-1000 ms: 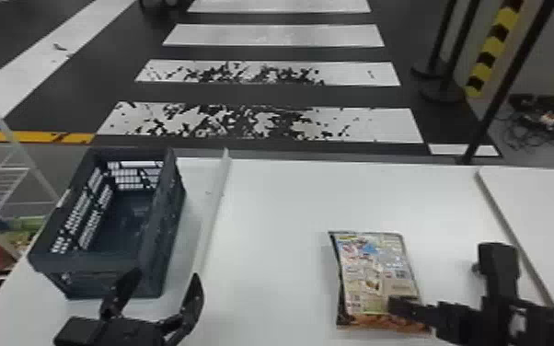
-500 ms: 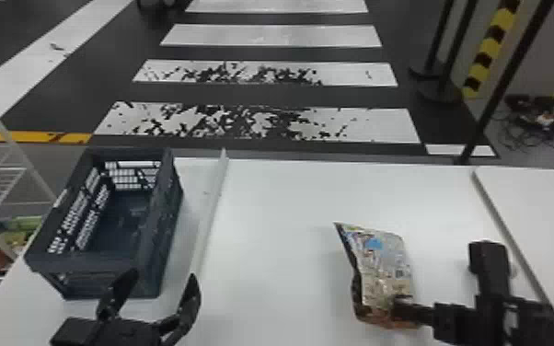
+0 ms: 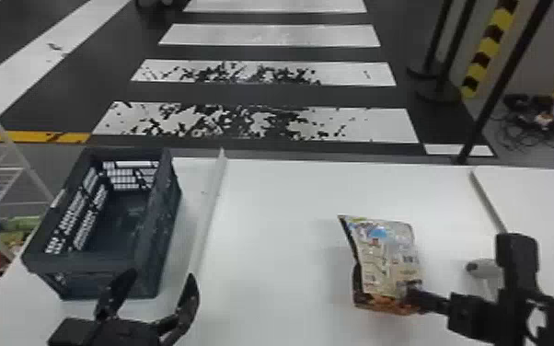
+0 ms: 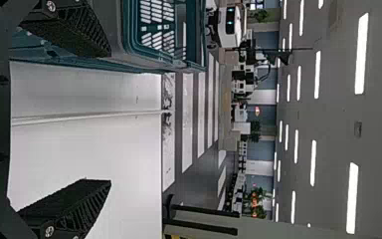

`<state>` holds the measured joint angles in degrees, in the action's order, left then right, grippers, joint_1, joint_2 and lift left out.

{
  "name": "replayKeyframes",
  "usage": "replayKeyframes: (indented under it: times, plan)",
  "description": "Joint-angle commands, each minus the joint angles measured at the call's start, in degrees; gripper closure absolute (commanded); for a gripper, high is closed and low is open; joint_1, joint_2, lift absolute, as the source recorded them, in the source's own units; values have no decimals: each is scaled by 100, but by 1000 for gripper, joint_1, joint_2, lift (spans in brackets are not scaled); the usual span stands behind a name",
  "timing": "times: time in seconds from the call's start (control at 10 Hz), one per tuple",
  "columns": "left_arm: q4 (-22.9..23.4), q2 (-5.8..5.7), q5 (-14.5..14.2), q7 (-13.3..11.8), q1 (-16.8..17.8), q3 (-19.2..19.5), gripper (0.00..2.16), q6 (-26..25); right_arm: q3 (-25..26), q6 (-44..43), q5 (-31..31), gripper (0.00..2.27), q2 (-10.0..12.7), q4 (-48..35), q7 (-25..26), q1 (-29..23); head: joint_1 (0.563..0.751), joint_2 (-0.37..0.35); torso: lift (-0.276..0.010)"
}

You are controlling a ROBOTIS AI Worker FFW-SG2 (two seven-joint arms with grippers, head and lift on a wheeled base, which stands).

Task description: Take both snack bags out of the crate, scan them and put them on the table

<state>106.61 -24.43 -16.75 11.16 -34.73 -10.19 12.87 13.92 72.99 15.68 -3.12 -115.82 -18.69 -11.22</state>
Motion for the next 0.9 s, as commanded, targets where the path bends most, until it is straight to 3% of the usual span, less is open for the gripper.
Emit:
replayKeyframes:
  times: [0.0,0.3,0.8]
  plan:
    - [9,0,5,0,2,0,97,0,313,-8,225,2260,93,-230,50,-29,695,31,-92]
    - [26,-36,-12,0,-42,26,97,18,1209,-904,753,2260,101,-301,762,-11,695,-18,-92]
    - [44,-62,-12,0,-33,17,97,18,2264,-2592,955,2260,40,411,1746,103,695,-258,-92]
